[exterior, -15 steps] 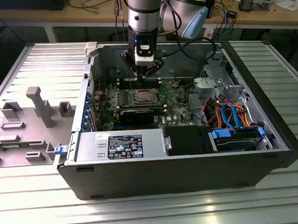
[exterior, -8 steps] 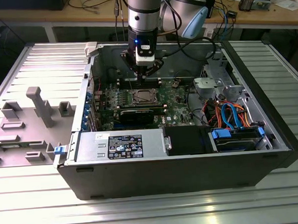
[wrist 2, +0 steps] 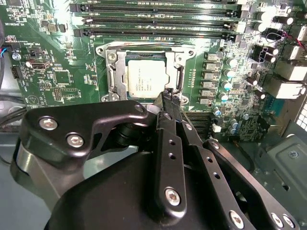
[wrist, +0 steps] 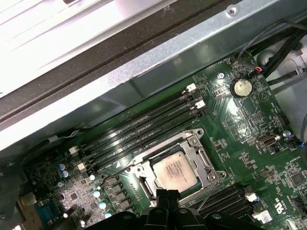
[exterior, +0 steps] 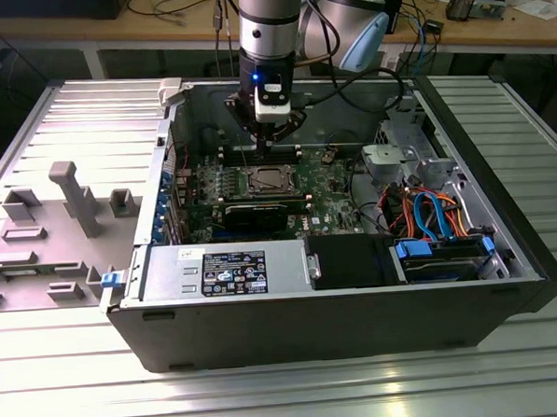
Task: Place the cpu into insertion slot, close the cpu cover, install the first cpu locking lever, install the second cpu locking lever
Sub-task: 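Install the first cpu locking lever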
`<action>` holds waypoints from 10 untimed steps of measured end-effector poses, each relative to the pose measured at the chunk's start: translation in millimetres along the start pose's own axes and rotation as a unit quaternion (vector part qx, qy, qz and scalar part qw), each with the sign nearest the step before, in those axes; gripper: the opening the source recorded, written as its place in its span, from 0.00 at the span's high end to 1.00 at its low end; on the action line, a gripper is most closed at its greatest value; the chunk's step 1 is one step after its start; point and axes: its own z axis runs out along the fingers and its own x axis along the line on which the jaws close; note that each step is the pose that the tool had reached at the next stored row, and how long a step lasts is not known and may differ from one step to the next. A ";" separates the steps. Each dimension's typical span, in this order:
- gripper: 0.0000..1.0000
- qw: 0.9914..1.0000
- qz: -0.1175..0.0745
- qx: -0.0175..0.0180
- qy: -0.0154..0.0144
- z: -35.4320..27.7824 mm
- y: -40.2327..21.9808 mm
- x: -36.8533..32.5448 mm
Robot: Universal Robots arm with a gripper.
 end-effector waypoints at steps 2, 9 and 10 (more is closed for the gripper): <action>0.89 1.000 -0.002 0.000 0.000 0.0 0.0 0.0; 0.89 1.000 -0.012 0.000 0.000 0.0 0.0 0.0; 0.89 1.000 -0.014 0.000 0.000 0.0 0.0 0.0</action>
